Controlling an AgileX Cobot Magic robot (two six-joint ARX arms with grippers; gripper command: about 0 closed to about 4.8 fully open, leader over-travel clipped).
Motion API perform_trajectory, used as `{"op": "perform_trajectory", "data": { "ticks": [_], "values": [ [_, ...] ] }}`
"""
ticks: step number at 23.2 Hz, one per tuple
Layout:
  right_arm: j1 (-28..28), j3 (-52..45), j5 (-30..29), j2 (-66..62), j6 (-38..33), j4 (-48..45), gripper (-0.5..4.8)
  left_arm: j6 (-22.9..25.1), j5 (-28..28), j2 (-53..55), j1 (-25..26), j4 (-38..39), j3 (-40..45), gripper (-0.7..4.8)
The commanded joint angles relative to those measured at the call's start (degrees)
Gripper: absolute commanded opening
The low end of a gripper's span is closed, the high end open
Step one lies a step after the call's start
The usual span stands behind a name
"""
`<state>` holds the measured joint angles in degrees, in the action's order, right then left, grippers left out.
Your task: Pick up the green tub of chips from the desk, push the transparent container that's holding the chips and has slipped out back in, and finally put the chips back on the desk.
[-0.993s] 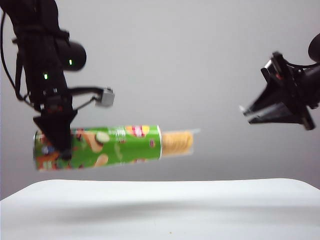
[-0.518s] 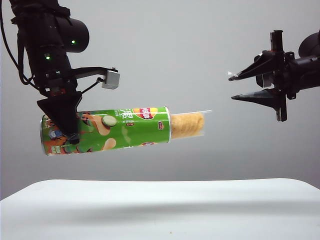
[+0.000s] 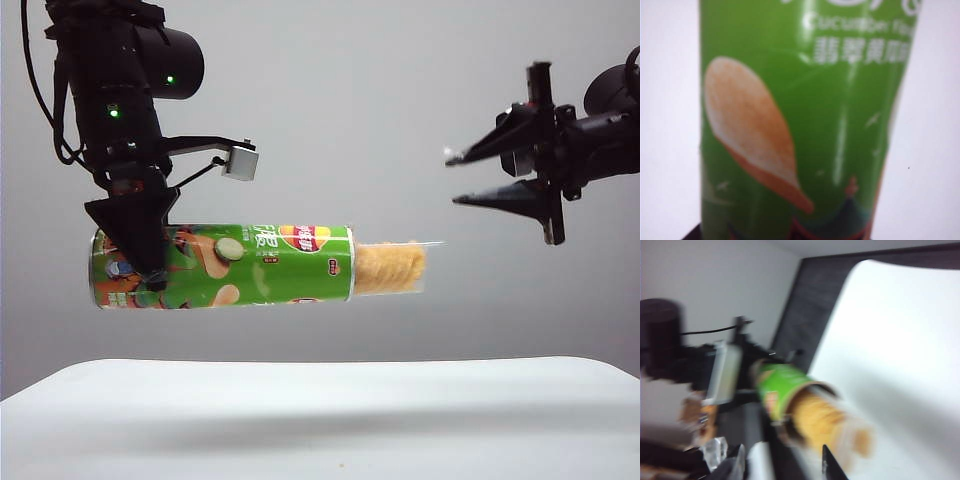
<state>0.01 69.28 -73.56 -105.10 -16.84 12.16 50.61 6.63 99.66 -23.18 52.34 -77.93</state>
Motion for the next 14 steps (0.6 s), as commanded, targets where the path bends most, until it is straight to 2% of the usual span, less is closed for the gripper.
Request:
{"op": "perform_trajectory", "data": {
  "ticks": [1,7,14],
  "values": [
    [-0.26,0.13,2.51,-0.46,4.85,5.14,1.92,-0.02,-0.07,-1.81,-0.11,-0.77,-0.39,2.56],
    [-1.29,0.13,1.05,-2.56,5.22,5.99,1.87,-0.02,0.2,-2.67,-0.52,-1.81,-0.48,2.56],
    [-2.86,0.17,-0.33,-2.6,5.03,5.6,1.35,-0.17,2.1,-2.6,-0.55,-2.08,-0.48,2.56]
  ]
}}
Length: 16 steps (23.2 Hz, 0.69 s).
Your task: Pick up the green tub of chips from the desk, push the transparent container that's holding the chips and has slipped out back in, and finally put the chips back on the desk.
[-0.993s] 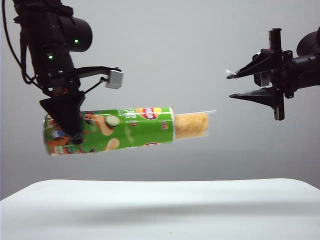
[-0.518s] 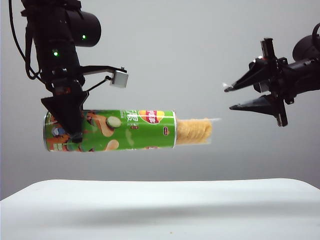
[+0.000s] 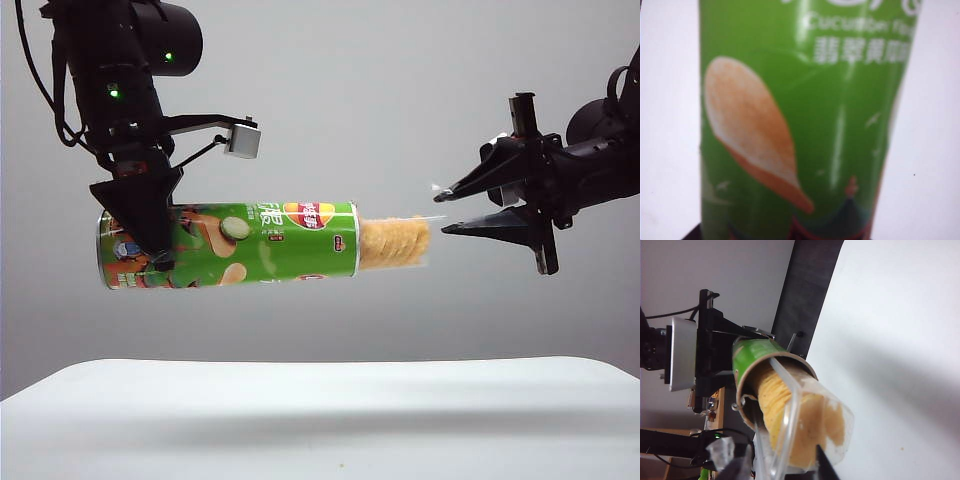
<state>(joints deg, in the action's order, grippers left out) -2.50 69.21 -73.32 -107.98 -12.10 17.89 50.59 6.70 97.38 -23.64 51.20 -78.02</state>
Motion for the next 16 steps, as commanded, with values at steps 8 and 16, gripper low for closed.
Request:
{"op": "perform_trajectory", "data": {
  "ticks": [8,16],
  "values": [
    [-1.53,0.24,-0.31,0.28,0.33,-0.15,-0.06,-0.22,2.51,-0.33,-0.28,-0.13,-0.37,2.56],
    [-2.67,0.24,-0.31,0.28,0.31,-0.15,-0.06,-0.39,3.61,-0.33,-0.66,-0.44,-0.37,2.56]
  ]
}}
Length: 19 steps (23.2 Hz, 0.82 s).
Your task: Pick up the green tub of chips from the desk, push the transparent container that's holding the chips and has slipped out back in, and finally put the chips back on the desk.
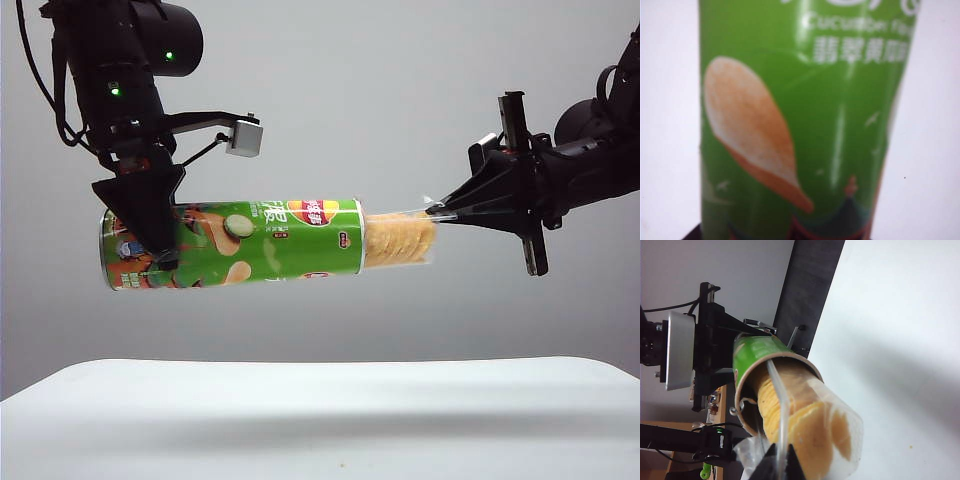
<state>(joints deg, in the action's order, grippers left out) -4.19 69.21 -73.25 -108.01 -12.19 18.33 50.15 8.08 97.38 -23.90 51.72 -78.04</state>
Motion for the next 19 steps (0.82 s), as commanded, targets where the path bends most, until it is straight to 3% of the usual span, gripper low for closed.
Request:
{"op": "perform_trajectory", "data": {
  "ticks": [1,12,19],
  "values": [
    [-1.31,0.24,-0.37,0.31,0.39,-0.59,-0.06,-0.07,3.23,-0.33,-0.44,-1.44,-0.35,2.56],
    [-6.16,0.26,-0.2,0.31,-2.1,-3.52,-0.06,-4.92,13.81,-0.33,-1.31,-8.52,-0.35,2.56],
    [-8.39,0.31,-1.53,0.31,-6.95,-7.3,-0.06,-6.73,16.11,-0.33,-2.62,-14.1,-0.35,2.56]
  ]
}}
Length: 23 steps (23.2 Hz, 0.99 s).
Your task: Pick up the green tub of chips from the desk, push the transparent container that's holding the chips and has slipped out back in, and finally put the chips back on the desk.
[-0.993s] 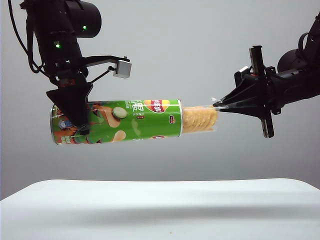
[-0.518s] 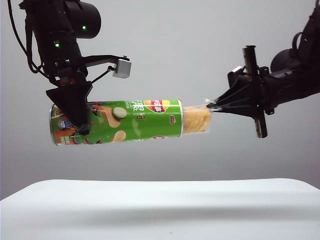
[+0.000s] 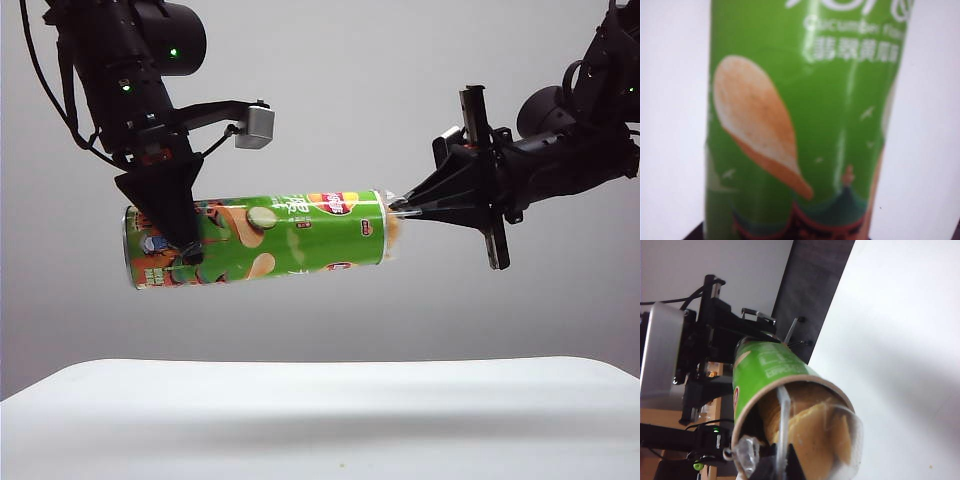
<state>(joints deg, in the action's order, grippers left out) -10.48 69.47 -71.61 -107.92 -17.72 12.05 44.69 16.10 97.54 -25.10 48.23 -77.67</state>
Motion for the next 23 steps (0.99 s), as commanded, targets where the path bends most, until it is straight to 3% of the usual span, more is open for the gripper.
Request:
{"op": "perform_trajectory", "data": {
  "ticks": [1,6,10,15,20,23],
  "values": [
    [-2.12,0.04,-3.67,0.22,-2.1,-1.53,-0.06,-1.29,8.31,-0.48,-1.44,-11.13,-0.72,2.56],
    [-2.49,0.04,-9.09,0.24,-7.23,-5.42,-0.06,-4.61,9.33,-0.48,-1.64,-15.56,-0.72,2.56],
    [-2.45,0.07,-9.7,0.24,-9.35,-7.8,-0.06,-4.66,10.19,-0.5,-1.64,-16.06,-0.72,2.56],
    [-1.7,0.04,-9.75,0.24,-8.85,-9.46,0.0,-4.55,5.57,-0.48,-1.64,-13.05,-0.72,2.56],
    [0.42,0.07,-10.23,0.26,-8.83,-11.08,1.17,-2.64,-1.29,-0.48,-1.22,-8.44,-0.63,2.56],
    [2.56,0.04,-11.15,0.26,-8.85,-11.06,1.39,-1.62,-1.95,-0.42,0.17,-6.56,-0.61,2.56]
  ]
}}
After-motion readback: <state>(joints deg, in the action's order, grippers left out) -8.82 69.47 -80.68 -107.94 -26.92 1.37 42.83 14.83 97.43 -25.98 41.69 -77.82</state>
